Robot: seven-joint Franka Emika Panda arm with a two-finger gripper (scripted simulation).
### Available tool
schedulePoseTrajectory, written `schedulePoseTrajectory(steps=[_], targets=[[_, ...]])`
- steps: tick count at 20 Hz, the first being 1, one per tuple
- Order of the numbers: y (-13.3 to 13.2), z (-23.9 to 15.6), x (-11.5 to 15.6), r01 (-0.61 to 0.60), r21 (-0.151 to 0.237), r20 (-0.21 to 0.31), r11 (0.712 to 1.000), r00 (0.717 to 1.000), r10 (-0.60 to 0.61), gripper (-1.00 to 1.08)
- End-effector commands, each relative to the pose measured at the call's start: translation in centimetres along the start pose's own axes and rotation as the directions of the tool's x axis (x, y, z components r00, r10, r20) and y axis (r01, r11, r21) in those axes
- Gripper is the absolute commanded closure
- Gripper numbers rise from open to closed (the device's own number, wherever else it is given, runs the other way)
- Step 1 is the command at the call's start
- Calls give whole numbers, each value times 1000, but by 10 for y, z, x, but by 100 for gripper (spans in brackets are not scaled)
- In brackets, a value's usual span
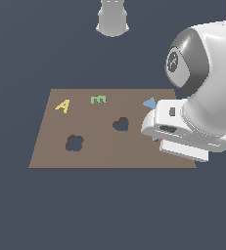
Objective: Insert a designated object into the corresponding slot on a board.
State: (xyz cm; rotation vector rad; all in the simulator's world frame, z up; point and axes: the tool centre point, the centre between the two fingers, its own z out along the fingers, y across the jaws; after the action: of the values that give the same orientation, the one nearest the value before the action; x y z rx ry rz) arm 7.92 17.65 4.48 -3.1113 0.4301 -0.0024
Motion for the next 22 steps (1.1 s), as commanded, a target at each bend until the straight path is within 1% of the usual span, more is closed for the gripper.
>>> schedulePoseTrajectory(steps=[1,5,6,18,22], targets=[[1,8,0,0,-1,1,1000,1000,0,-92],[1,15,-1,0,-1,1,1000,1000,0,-92],[1,15,-1,0,-1,1,1000,1000,0,108],[1,14,-1,1,0,1,1000,1000,-1,108],[8,14,1,4,0,1,1000,1000,-4,108]])
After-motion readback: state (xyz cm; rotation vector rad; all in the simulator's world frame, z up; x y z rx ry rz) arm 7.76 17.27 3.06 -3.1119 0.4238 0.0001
